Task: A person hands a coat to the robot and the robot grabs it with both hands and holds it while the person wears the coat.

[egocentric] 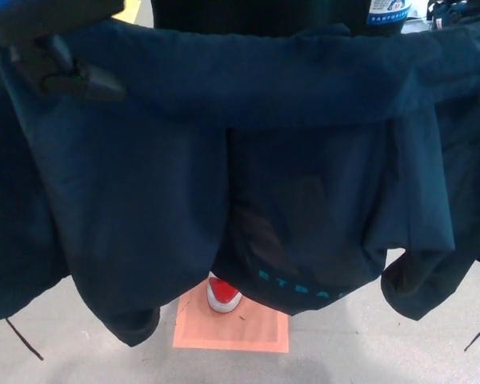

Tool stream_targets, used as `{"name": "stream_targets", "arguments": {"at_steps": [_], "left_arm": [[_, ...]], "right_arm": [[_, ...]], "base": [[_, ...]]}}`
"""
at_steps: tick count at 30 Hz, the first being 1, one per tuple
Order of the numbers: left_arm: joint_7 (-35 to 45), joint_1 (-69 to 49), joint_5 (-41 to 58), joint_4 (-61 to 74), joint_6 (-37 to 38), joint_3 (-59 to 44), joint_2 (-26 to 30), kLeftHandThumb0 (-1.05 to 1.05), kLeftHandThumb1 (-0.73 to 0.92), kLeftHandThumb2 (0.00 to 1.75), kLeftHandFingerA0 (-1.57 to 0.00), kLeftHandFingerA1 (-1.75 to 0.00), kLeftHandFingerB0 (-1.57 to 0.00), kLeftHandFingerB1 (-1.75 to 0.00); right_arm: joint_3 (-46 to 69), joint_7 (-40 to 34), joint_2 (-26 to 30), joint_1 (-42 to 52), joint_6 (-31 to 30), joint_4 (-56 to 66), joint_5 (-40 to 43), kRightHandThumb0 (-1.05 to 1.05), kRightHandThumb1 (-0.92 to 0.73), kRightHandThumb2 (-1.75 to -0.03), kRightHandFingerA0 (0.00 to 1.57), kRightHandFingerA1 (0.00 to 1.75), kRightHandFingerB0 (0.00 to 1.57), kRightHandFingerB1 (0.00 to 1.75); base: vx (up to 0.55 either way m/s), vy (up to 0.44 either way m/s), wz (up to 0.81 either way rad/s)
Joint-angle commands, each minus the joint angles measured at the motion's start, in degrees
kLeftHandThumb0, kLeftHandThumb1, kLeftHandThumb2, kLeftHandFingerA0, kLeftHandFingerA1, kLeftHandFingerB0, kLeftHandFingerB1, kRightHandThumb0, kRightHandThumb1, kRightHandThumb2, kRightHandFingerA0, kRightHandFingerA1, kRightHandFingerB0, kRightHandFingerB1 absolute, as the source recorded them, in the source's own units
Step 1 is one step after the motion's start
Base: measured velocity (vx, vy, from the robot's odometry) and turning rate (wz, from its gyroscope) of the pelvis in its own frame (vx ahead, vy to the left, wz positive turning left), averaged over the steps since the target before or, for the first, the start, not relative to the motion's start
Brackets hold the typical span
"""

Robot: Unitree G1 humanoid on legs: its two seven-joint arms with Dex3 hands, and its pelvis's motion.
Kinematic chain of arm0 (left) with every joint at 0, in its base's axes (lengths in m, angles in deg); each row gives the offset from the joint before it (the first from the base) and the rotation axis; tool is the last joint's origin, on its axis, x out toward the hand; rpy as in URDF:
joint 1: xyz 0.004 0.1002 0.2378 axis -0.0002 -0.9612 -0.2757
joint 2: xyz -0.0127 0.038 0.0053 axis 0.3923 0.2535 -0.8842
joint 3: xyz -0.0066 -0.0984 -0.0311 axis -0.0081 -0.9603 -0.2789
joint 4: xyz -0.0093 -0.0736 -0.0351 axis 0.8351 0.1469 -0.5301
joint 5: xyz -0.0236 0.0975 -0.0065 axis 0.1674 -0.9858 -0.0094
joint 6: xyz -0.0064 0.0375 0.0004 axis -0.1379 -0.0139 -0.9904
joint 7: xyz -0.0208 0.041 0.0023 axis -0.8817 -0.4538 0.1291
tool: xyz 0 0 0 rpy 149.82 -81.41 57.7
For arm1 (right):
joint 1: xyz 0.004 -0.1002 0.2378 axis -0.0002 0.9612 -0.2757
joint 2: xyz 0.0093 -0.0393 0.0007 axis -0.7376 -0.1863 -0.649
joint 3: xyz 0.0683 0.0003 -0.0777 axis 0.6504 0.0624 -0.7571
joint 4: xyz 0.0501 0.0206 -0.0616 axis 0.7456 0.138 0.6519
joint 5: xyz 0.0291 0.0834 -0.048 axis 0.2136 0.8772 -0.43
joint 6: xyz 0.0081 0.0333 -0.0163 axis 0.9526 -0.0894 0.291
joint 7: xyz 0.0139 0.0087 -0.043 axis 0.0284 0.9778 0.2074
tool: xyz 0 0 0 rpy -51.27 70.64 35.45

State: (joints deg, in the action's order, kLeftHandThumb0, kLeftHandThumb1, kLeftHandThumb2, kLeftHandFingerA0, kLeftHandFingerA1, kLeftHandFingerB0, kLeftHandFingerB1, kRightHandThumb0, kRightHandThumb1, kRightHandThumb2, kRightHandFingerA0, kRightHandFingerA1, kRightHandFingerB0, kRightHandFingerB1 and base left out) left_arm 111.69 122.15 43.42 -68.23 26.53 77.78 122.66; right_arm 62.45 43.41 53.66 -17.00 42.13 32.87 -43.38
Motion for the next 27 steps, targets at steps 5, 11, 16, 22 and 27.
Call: {"name": "stream_targets", "arguments": {"at_steps": [5,11,16,22,27], "left_arm": [[4.9,5.4,-9.5,-5.4,-4.2,1.2,-3.8,-0.98,0.72,0.63,-0.07,-0.26,-0.16,-0.27],[6.9,4.3,-11.1,-6.2,-5.1,0.8,-4.8,-0.98,0.58,0.97,-0.06,-0.29,-0.13,-0.36],[8.0,2.7,-11.4,-5.7,-5.4,0.3,-4.9,-0.4,0.18,0.9,-0.01,-0.49,0.0,-0.46],[12.1,1.9,-10.7,-4.5,-5.1,-0.3,-3.8,-0.4,0.22,0.92,-0.01,-0.49,0.0,-0.47],[18.6,1.5,-7.6,-3.2,-6.7,-1.1,-2.9,-0.4,0.22,0.92,-0.02,-0.49,0.0,-0.46]], "right_arm": [[-3.5,7.0,-6.2,-8.1,-2.6,-7.0,-8.1,-0.89,-0.55,-0.99,0.04,0.22,0.04,0.12],[-4.9,8.6,-9.8,-9.4,-3.3,-9.2,-11.1,-0.88,-0.54,-0.99,0.06,0.3,0.05,0.1],[-5.0,13.1,-11.1,-8.9,-4.8,-10.1,-10.3,-0.84,-0.5,-0.94,0.05,0.32,0.04,0.08],[-3.0,19.3,-12.1,-8.3,-8.6,-9.0,-6.7,-0.87,-0.61,-0.59,0.19,0.35,0.0,0.22],[-1.5,24.4,-11.4,-7.2,-12.7,-6.2,-4.1,-0.8,-0.46,-0.86,0.4,0.55,0.04,0.12]], "base": [[0.0,0.0,0.0],[0.0,0.0,0.0],[0.0,0.0,0.0],[0.0,0.0,0.0],[0.0,0.0,0.0]]}}
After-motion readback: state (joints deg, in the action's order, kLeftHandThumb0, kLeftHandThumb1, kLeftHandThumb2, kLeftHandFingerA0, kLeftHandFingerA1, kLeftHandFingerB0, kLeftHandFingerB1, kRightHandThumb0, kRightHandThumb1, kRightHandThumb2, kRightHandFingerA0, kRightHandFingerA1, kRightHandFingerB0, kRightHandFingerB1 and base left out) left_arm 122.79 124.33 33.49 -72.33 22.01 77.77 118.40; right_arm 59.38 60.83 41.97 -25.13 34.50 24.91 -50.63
